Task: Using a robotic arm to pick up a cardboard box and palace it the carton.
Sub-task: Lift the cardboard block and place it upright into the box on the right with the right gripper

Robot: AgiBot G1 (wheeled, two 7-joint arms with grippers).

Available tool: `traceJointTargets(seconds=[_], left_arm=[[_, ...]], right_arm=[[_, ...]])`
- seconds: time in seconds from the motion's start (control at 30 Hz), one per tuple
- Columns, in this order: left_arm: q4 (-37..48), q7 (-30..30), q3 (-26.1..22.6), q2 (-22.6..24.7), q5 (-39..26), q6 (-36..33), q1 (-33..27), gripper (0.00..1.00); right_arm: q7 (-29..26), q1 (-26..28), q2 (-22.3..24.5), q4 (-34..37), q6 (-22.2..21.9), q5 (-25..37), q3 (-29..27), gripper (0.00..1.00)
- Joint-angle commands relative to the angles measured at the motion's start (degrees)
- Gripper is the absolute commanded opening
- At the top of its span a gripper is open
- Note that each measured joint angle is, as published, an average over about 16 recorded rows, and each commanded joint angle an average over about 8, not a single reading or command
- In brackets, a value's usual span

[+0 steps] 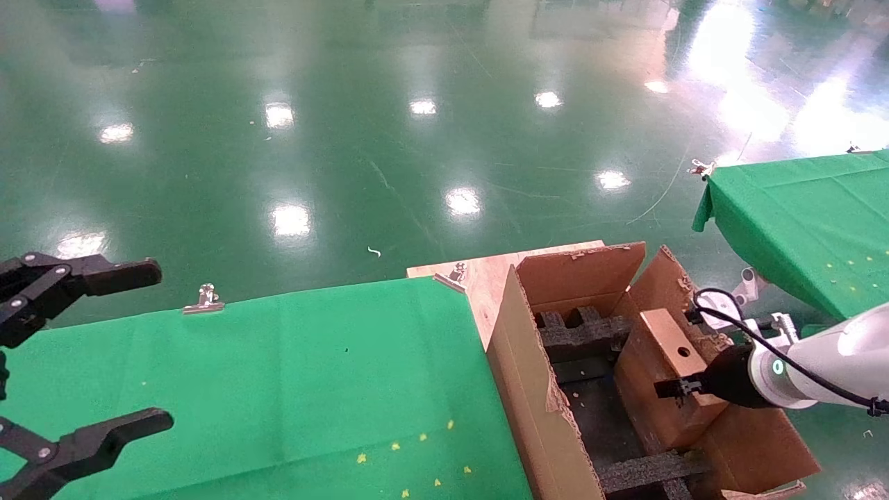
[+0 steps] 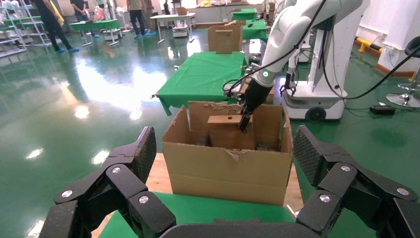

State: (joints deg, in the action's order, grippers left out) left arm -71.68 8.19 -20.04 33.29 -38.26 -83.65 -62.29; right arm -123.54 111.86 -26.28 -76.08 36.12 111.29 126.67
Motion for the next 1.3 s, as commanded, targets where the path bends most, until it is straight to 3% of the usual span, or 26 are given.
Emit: traceJointTargets(seconds=[0.03, 0.73, 0.77, 1.0, 1.03, 1.3], left_arm=[[0.0, 0.0, 0.0, 0.0, 0.0, 0.0, 0.0, 1.0], [0.0, 0.0, 0.0, 0.0, 0.0, 0.0, 0.0, 1.0], [0.0, 0.0, 0.0, 0.0, 0.0, 0.0, 0.0, 1.0], [0.0, 0.0, 0.0, 0.0, 0.0, 0.0, 0.0, 1.0], [0.0, 0.0, 0.0, 0.0, 0.0, 0.0, 0.0, 1.0], [0.0, 0.0, 0.0, 0.0, 0.0, 0.0, 0.0, 1.0]], right_arm=[[0.7, -0.2, -0.1, 0.2, 0.0, -1.1, 0.1, 0.0], [8.6, -8.6, -7.3, 12.2, -4.2, -10.7, 0.6, 0.0], [9.1, -8.8, -7.4, 12.5, -4.2, -11.2, 0.6, 0.04], [11.4, -9.7, -8.2, 14.2, -4.1, -13.4, 0.5, 0.92], [11.5, -9.8, -8.3, 14.3, -4.1, -13.6, 0.5, 1.0], [11.3, -9.7, -8.1, 14.1, -4.0, -13.4, 0.5, 1.0]])
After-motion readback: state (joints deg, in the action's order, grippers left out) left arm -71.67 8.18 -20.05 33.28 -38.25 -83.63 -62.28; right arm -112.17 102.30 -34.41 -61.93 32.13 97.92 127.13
